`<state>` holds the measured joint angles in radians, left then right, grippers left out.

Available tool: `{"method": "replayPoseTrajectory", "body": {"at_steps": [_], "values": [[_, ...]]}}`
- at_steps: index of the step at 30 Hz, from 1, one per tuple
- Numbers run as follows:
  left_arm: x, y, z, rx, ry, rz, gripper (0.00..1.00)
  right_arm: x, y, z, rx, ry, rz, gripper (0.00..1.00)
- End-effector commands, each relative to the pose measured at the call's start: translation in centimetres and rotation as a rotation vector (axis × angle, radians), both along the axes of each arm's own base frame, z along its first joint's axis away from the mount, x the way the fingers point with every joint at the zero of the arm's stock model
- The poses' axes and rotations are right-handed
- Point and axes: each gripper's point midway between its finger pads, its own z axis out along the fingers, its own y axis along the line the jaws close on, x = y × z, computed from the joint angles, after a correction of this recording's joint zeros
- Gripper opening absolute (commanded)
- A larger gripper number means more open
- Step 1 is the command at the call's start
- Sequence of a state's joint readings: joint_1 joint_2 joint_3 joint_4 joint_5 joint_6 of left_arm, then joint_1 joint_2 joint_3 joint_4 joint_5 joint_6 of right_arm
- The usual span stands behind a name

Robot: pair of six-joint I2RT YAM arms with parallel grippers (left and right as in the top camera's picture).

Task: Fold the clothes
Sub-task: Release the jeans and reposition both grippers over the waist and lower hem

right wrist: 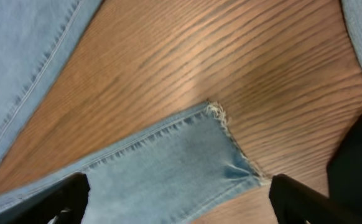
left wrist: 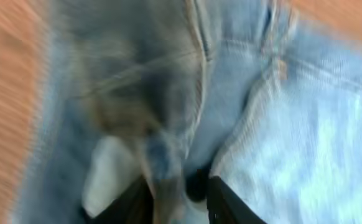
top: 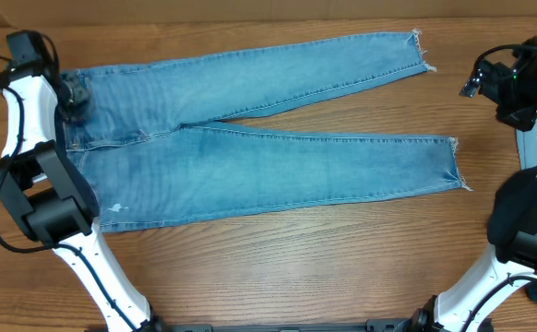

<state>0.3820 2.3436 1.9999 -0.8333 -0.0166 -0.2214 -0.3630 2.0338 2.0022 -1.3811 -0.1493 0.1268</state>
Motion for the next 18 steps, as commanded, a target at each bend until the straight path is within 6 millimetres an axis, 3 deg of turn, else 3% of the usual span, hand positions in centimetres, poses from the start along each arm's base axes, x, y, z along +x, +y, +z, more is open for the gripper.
{"method": "replayPoseTrajectory", "body": {"at_steps": [1, 2, 5, 9, 12, 14, 18], "values": [[-0.3, -4.3, 2.6, -0.088, 0.000, -0.140, 0.32, -0.3, -0.1, 0.4, -0.024, -0.002, 0.033, 0.86], [-0.7, -4.6, 3.9, -0.080, -0.001, -0.145, 0.32, -0.4, 0.0, 0.4, -0.021, 0.003, 0.032, 0.82], [-3.3, -6.9, 10.6, -0.038, -0.017, -0.171, 0.34, -1.6, 0.7, 0.1, 0.001, 0.059, 0.038, 0.81], [-9.0, -5.1, 15.6, 0.214, 0.116, -0.056, 0.36, -2.3, 1.1, -0.4, 0.014, 0.091, 0.041, 0.90], [-10.3, -5.2, 16.3, 0.222, 0.138, -0.037, 0.36, -2.9, 1.7, -1.4, 0.046, 0.118, 0.044, 0.91], [-12.0, -7.7, 15.1, 0.075, 0.199, -0.054, 0.22, -3.9, 2.0, -2.7, 0.066, 0.165, 0.045, 0.91], [-15.2, -11.6, 12.7, -0.034, 0.361, -0.128, 0.24, -5.5, 2.7, -6.2, 0.096, 0.238, 0.044, 0.91]]}}
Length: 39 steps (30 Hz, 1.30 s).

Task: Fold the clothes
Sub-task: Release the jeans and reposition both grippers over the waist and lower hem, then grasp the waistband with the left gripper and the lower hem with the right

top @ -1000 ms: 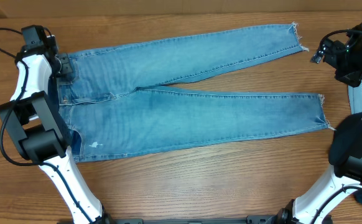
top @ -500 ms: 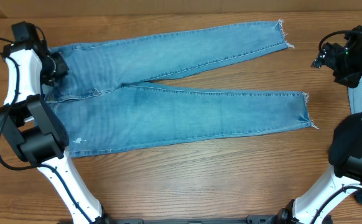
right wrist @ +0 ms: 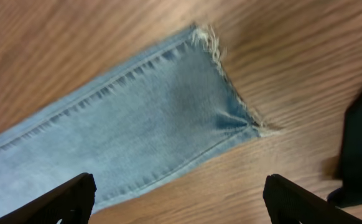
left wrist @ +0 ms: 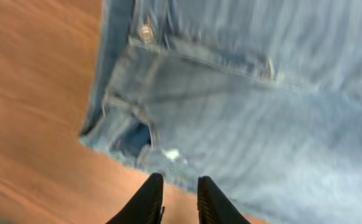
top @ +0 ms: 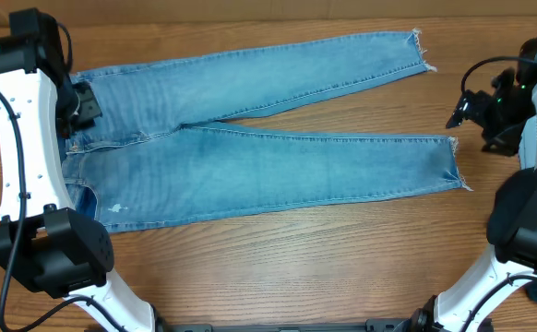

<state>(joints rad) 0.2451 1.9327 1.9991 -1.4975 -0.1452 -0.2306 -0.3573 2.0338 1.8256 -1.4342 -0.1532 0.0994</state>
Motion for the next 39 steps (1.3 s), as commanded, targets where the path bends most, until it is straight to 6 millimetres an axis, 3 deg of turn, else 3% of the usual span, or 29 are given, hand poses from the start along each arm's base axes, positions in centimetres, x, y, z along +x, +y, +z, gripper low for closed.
{"method": "replayPoseTrajectory", "body": {"at_steps": [1, 7, 9, 12, 16, 20, 22, 25, 26, 28, 30, 33, 35, 37, 39], "values": [[-2.0, -3.2, -3.2, -0.073, 0.132, -0.035, 0.24, -1.3, 0.8, -2.1, 0.022, 0.044, 0.011, 0.92], [-6.8, -4.9, -12.4, -0.101, 0.340, -0.060, 0.26, -2.5, 0.2, -6.1, -0.023, 0.079, 0.004, 1.00], [-8.7, -4.4, -14.1, -0.065, 0.402, -0.060, 0.26, -2.6, 0.3, -7.5, -0.024, 0.070, -0.001, 1.00], [-10.3, -3.2, -15.3, 0.012, 0.450, -0.043, 0.26, -3.3, 0.9, -9.4, 0.001, 0.074, -0.027, 1.00], [-10.2, -3.2, -15.7, 0.019, 0.435, -0.024, 0.28, -3.9, 1.6, -11.8, 0.019, 0.058, -0.028, 1.00], [-9.7, -3.1, -15.9, 0.022, 0.415, -0.023, 0.29, -3.9, 4.0, -12.5, 0.151, 0.018, -0.033, 1.00], [-9.7, -3.1, -15.9, 0.022, 0.413, -0.023, 0.29, -3.7, 4.7, -12.3, 0.195, 0.005, -0.035, 0.87], [-9.6, -3.1, -15.9, 0.022, 0.413, -0.023, 0.29, -3.7, 4.7, -12.3, 0.194, 0.004, -0.035, 0.35], [-9.6, -3.1, -15.9, 0.022, 0.412, -0.023, 0.29, -3.7, 4.7, -12.3, 0.194, 0.005, -0.035, 0.07], [-9.6, -3.1, -15.9, 0.020, 0.411, -0.023, 0.30, -3.7, 4.5, -12.3, 0.191, 0.006, -0.040, 0.04], [-9.6, -3.1, -15.9, 0.020, 0.412, -0.025, 0.31, -4.4, 3.3, -12.1, 0.170, 0.032, -0.109, 0.04], [-9.6, -3.1, -15.9, 0.020, 0.412, -0.026, 0.33, -6.8, -2.2, -10.8, -0.007, 0.095, -0.347, 0.04], [-9.6, -3.0, -15.9, 0.024, 0.412, -0.027, 0.35, -9.5, -7.1, -8.9, -0.137, 0.109, -0.517, 0.04], [-9.6, -3.0, -15.9, 0.023, 0.410, -0.027, 0.35, -11.2, -9.0, -8.4, -0.152, 0.123, -0.578, 0.04], [-9.6, -3.0, -15.9, 0.023, 0.410, -0.027, 0.35, -11.4, -9.2, -8.4, -0.140, 0.124, -0.589, 0.04]]}}
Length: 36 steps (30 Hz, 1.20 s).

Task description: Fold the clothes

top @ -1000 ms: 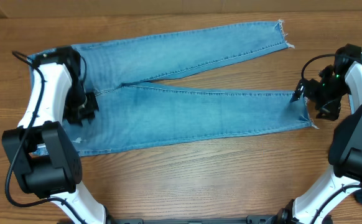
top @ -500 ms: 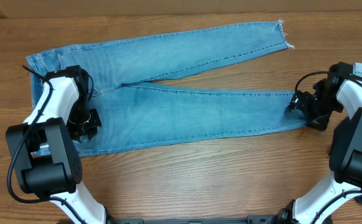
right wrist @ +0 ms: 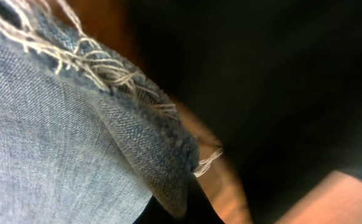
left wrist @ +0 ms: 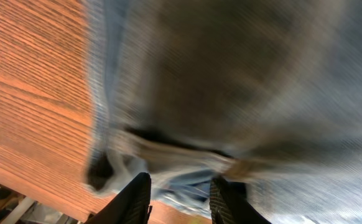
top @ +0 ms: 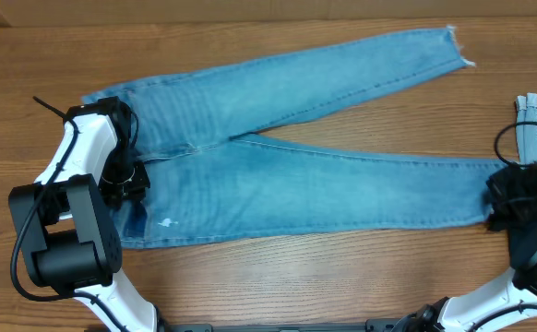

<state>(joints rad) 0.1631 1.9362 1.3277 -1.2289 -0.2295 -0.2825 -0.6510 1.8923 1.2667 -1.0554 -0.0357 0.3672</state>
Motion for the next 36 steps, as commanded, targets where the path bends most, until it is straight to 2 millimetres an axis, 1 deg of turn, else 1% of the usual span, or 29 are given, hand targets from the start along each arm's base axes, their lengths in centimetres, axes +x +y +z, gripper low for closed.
{"method": "replayPoseTrajectory", "body": {"at_steps": [1, 4, 5, 6, 7, 8, 9, 11, 12, 13, 15, 17, 19, 21, 22, 24, 25, 26, 27, 28, 30, 31, 32, 34, 35, 36], "values": [[-0.1, 0.3, -0.1, 0.019, 0.004, 0.005, 0.35, -0.4, -0.9, 0.7, -0.061, 0.016, -0.022, 0.04], [-0.1, 0.3, -0.1, 0.019, 0.005, 0.005, 0.35, 0.0, -0.4, 0.7, -0.063, 0.013, -0.004, 0.04], [-0.2, 0.3, -0.1, 0.018, 0.005, 0.005, 0.36, 0.2, -0.3, 0.7, -0.064, 0.011, 0.003, 0.06], [-0.2, 0.3, -0.1, 0.018, 0.006, 0.005, 0.36, 0.4, -0.2, 0.7, -0.066, 0.007, 0.006, 0.10], [-0.2, 0.3, -0.1, 0.018, 0.005, 0.005, 0.36, 0.4, -0.2, 0.7, -0.067, 0.005, 0.009, 0.21], [-0.1, 0.3, -0.1, 0.019, 0.005, 0.005, 0.38, 1.1, -0.1, 0.7, -0.059, -0.025, 0.010, 0.35], [-0.1, 0.3, -0.1, 0.019, 0.005, 0.005, 0.38, 1.9, 0.1, 0.8, -0.041, -0.064, 0.013, 0.41], [-0.1, 0.3, -0.1, 0.019, 0.005, 0.005, 0.38, 3.1, -0.3, 1.6, -0.046, -0.107, 0.016, 0.46], [-0.1, 0.3, -0.1, 0.019, 0.005, 0.005, 0.40, 3.8, -0.7, 2.4, -0.059, -0.128, 0.029, 0.48], [-0.1, 0.3, -0.1, 0.019, 0.004, 0.005, 0.43, 4.4, -1.0, 3.1, -0.066, -0.146, 0.040, 0.49], [0.0, 0.3, -0.1, 0.019, -0.001, 0.005, 0.47, 5.8, -2.0, 5.5, -0.096, -0.188, 0.041, 0.49], [0.1, 0.3, -0.1, 0.021, -0.007, 0.006, 0.47, 6.4, -2.4, 6.9, -0.109, -0.204, 0.049, 0.49], [0.7, 0.5, -0.3, 0.035, -0.037, 0.021, 0.41, 7.1, -2.3, 7.6, -0.099, -0.240, 0.071, 0.49], [1.1, 1.0, -0.3, 0.069, -0.061, 0.051, 0.36, 8.7, -1.1, 8.5, -0.034, -0.331, 0.136, 0.50], [1.3, 1.0, -0.5, 0.070, -0.072, 0.054, 0.35, 9.0, -0.9, 8.9, -0.019, -0.348, 0.142, 0.50], [1.0, 0.7, -1.1, 0.054, -0.064, 0.057, 0.36, 9.0, -0.7, 9.3, -0.010, -0.349, 0.156, 0.50], [0.7, 0.6, -1.2, 0.048, -0.055, 0.057, 0.39, 8.9, -0.6, 9.2, -0.008, -0.346, 0.156, 0.50], [0.3, 0.5, -1.4, 0.042, -0.040, 0.054, 0.49, 8.9, -0.5, 9.3, -0.001, -0.349, 0.157, 0.51], [0.1, 0.5, -1.3, 0.046, -0.030, 0.050, 0.49, 9.0, -0.3, 9.3, 0.004, -0.353, 0.159, 0.51], [-0.1, 1.0, -1.2, 0.070, -0.018, 0.038, 0.49, 9.1, -0.2, 9.3, 0.006, -0.353, 0.163, 0.52], [-0.3, 2.7, -0.5, 0.174, 0.002, 0.003, 0.51, 9.3, 0.2, 9.3, 0.006, -0.354, 0.177, 0.54], [-0.3, 3.2, -0.4, 0.199, 0.003, -0.005, 0.54, 9.4, 0.4, 9.3, 0.007, -0.355, 0.184, 0.54], [-0.2, 3.2, -0.4, 0.201, -0.003, -0.005, 0.54, 9.5, 0.6, 9.3, 0.007, -0.355, 0.191, 0.54], [0.3, 3.2, -0.6, 0.196, -0.022, -0.009, 0.53, 9.8, 1.1, 9.3, 0.003, -0.351, 0.208, 0.54], [0.5, 3.0, -0.7, 0.179, -0.028, -0.020, 0.49, 9.8, 1.2, 9.3, 0.002, -0.350, 0.216, 0.54], [0.9, 2.0, -1.1, 0.110, -0.038, -0.048, 0.45, 9.9, 1.3, 9.3, 0.000, -0.351, 0.234, 0.54]]}}
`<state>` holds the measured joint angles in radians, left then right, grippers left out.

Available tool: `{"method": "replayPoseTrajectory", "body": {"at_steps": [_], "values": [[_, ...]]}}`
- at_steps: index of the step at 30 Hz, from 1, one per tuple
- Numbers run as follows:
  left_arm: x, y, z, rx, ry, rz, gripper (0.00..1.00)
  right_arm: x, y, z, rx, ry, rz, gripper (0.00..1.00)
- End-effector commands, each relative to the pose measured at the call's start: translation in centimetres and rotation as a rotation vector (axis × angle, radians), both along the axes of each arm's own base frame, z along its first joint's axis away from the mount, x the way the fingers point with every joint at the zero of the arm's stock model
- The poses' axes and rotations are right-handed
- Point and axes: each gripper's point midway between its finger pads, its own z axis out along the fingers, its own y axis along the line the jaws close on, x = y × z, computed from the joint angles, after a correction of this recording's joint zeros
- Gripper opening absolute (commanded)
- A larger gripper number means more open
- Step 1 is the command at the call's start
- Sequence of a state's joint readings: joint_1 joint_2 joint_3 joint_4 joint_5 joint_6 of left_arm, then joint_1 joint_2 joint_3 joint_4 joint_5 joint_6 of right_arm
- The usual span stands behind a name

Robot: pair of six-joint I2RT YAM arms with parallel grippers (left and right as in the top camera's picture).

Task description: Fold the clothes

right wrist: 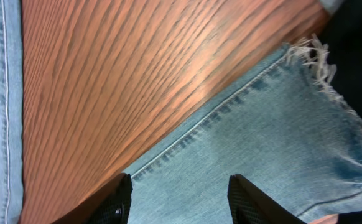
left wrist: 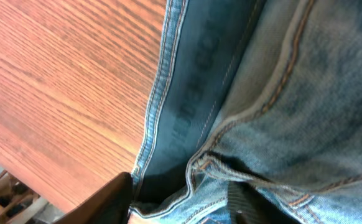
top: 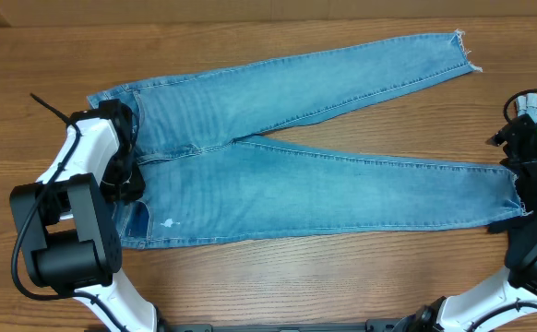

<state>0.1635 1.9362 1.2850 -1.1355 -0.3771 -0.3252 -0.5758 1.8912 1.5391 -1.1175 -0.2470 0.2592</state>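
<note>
Light-blue jeans [top: 287, 166] lie flat on the wooden table [top: 278, 277], waist to the left, both legs running right and splayed apart. My left gripper [top: 125, 180] sits on the waistband's near part; in the left wrist view the gripper [left wrist: 180, 202] is open with the waistband [left wrist: 199, 168] bunched between its fingers. Near the lower leg's frayed hem [top: 516, 192] is my right gripper [top: 525, 152]. In the right wrist view that gripper [right wrist: 176, 205] hangs open just above the leg's cloth [right wrist: 243, 155], holding nothing.
A folded pale-blue garment lies at the table's right edge behind the right arm. A dark bulk [top: 531, 235] fills the lower right corner. Bare wood runs along the front edge and between the two legs' ends.
My right gripper was shut on the lower leg's hem; now it is open above the cloth. The left jaws stand wider around the waistband. The lower hem lies slightly further right.
At first the left gripper was at the waist's far corner and the right hung open near the lower hem. Then both had moved nearer the front. Then the whole jeans lay further right, with both grippers closed on cloth. Now both are open.
</note>
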Motion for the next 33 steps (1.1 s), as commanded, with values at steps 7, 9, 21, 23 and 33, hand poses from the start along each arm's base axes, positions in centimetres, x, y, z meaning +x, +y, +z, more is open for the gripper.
{"method": "replayPoseTrajectory", "body": {"at_steps": [7, 9, 21, 23, 33], "values": [[-1.4, -4.7, -2.9, -0.303, 0.034, -0.086, 0.45, 1.0, 0.0, 1.7, -0.039, -0.049, 0.037, 0.54], [-2.2, -4.0, -3.1, -0.259, 0.064, -0.093, 0.43, 1.0, 0.0, 1.7, -0.039, -0.050, 0.037, 0.54], [-6.0, -0.9, -0.8, 0.003, 0.192, 0.077, 0.04, 0.9, 0.0, 1.7, -0.039, -0.048, 0.038, 0.54], [-5.9, -0.8, -0.8, 0.007, 0.192, 0.076, 0.06, 0.9, 0.0, 1.7, -0.039, -0.047, 0.038, 0.54], [0.4, -2.7, 2.7, -0.137, -0.010, 0.128, 0.49, 0.9, -0.1, 1.7, -0.046, -0.043, 0.040, 0.55]]}}
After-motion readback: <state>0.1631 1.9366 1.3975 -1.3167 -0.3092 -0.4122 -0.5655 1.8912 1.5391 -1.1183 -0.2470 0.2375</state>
